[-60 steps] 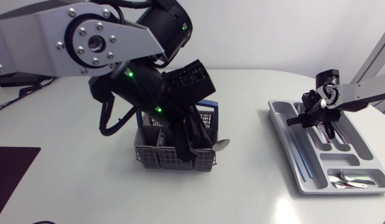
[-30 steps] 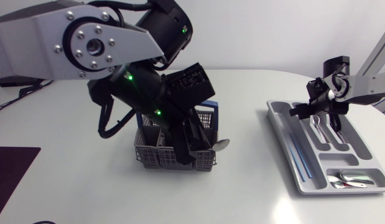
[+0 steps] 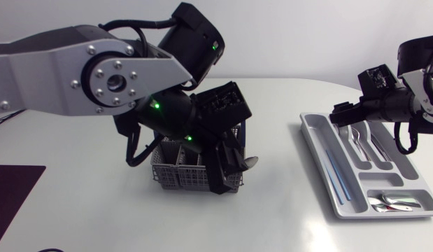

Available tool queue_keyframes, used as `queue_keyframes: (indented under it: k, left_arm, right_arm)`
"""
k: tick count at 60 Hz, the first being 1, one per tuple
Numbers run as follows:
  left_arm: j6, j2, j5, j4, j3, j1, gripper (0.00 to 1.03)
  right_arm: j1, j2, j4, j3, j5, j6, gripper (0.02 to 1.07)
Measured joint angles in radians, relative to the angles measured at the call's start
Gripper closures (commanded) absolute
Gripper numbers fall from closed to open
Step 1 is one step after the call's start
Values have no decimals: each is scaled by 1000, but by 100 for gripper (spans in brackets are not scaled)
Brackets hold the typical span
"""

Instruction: Sort the cutlery from the basket into the organizer compartments.

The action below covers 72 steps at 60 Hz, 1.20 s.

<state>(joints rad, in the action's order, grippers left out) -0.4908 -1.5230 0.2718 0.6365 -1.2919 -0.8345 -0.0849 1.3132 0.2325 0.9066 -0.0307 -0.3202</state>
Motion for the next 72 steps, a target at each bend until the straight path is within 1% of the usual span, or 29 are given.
queue_keyframes:
  k: [3,6,13,19,28,29,30,38,50,51,54,55,65,72]
  left_arm:
    - [0,-1,-17,-24,11,-11,44]
    - [0,-4,-29,-43,19,-21,47]
    - [0,-24,-48,-69,32,-40,47]
    - [0,-40,-66,-86,40,-44,48]
    - [0,-60,-71,-103,40,-44,59]
    - [0,-62,-72,-105,40,-44,62]
    - [0,-64,-72,-109,40,-44,62]
    - [0,-83,-72,-129,40,-44,80]
    - [0,-99,-72,-134,40,-44,94]
    - [0,-100,-72,-135,40,-44,96]
    - [0,-101,-72,-136,40,-43,98]
    - [0,-101,-72,-137,40,-43,100]
    - [0,-101,-68,-138,40,-34,100]
    - [19,-101,-31,-132,40,-26,100]
  right_arm:
    - [18,-36,11,-18,-12,-1,27]
    - [33,-70,20,-32,-21,-2,27]
    - [71,-150,51,-57,-39,-2,23]
    - [93,-191,59,-69,-49,-2,23]
    - [110,-229,64,-107,-52,-2,23]
    - [111,-231,65,-111,-53,-2,23]
    - [113,-233,65,-118,-52,-2,23]
    - [130,-249,79,-147,-53,-2,23]
    - [147,-283,79,-172,-53,-2,22]
    - [148,-285,79,-173,-53,-2,23]
    - [152,-288,79,-176,-53,-2,23]
    - [155,-288,79,-177,-53,-2,23]
    - [165,-303,87,-189,-53,-2,22]
    - [191,-335,109,-189,-53,-2,22]
